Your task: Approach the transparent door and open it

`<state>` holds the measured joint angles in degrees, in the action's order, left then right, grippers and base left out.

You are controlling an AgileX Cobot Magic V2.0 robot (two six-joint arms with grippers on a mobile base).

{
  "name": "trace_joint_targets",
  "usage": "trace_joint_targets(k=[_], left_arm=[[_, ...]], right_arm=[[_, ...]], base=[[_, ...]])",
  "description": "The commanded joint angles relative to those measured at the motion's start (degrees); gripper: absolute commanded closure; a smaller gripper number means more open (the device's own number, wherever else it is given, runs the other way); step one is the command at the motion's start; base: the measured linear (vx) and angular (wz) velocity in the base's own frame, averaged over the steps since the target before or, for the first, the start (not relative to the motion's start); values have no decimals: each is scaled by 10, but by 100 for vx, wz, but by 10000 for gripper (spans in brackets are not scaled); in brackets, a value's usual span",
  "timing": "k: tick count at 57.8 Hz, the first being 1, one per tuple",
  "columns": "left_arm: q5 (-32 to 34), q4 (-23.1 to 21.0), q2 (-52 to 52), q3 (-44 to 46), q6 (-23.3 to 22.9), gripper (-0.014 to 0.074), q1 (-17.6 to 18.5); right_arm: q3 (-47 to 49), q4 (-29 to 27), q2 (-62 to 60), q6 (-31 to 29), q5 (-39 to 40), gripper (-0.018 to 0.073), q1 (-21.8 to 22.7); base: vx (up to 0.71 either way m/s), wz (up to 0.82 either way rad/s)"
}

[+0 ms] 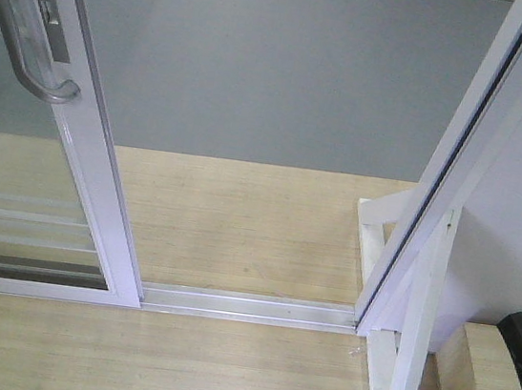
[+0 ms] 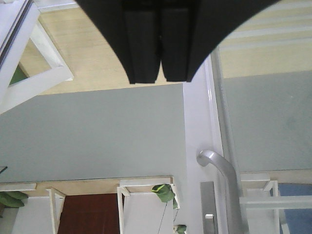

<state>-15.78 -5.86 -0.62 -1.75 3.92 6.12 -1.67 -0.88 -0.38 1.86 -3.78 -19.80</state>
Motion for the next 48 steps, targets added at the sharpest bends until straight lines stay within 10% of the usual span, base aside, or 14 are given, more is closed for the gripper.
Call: trace_joint_targets(k=[1, 14, 48], left_arm=[[44, -5, -8, -5, -3, 594, 3], [44, -5, -8, -5, -3, 594, 3], [44, -5, -8, -5, -3, 594, 3]], right_arm=[[-3, 0, -10, -7, 43, 562, 25], [-3, -1, -11, 13, 42, 562, 92], [-3, -1, -11, 8, 42, 562, 91]], base=[[0, 0], [0, 0], [0, 0]])
